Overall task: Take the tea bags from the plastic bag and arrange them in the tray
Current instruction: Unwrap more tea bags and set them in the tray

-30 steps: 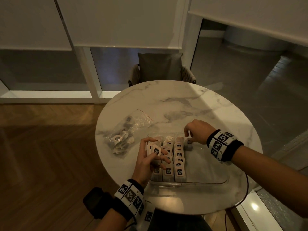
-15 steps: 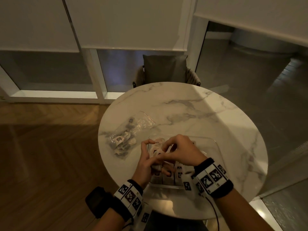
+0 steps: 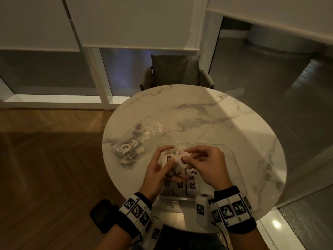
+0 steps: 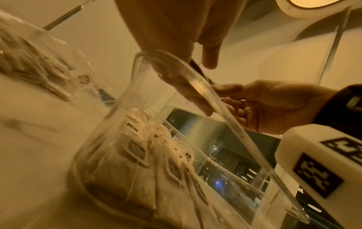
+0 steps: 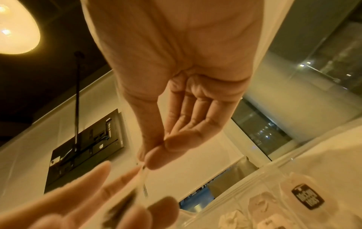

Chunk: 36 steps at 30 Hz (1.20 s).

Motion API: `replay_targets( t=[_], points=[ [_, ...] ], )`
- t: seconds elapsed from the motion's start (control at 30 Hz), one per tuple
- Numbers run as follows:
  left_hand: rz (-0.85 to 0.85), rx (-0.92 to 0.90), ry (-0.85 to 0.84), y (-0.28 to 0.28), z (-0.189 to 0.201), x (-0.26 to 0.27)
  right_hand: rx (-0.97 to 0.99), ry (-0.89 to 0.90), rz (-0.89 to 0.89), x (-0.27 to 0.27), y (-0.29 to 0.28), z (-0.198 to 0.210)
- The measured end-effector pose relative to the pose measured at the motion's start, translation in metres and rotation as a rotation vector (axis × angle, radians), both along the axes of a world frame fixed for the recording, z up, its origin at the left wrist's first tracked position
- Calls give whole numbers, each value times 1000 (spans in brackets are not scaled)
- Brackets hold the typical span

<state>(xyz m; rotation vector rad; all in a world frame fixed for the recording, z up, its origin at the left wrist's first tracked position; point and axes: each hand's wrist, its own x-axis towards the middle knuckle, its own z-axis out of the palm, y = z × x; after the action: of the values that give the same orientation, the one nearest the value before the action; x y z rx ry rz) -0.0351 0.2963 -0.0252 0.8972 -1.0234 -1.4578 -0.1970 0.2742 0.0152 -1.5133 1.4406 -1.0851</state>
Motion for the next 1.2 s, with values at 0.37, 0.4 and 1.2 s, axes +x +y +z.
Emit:
replay_targets(
  t=[0.37,0.4,1.2],
  points=[
    [138,15,4,-6,-17,-2,-48,-87,105,-3,7,-6],
    [147,8,-15,-7,-18,-2,-28,-109,107,-1,7,-7],
    [-13,67,-9,-8,-16,1,239,-306,-21,-8,7,-6]
  ],
)
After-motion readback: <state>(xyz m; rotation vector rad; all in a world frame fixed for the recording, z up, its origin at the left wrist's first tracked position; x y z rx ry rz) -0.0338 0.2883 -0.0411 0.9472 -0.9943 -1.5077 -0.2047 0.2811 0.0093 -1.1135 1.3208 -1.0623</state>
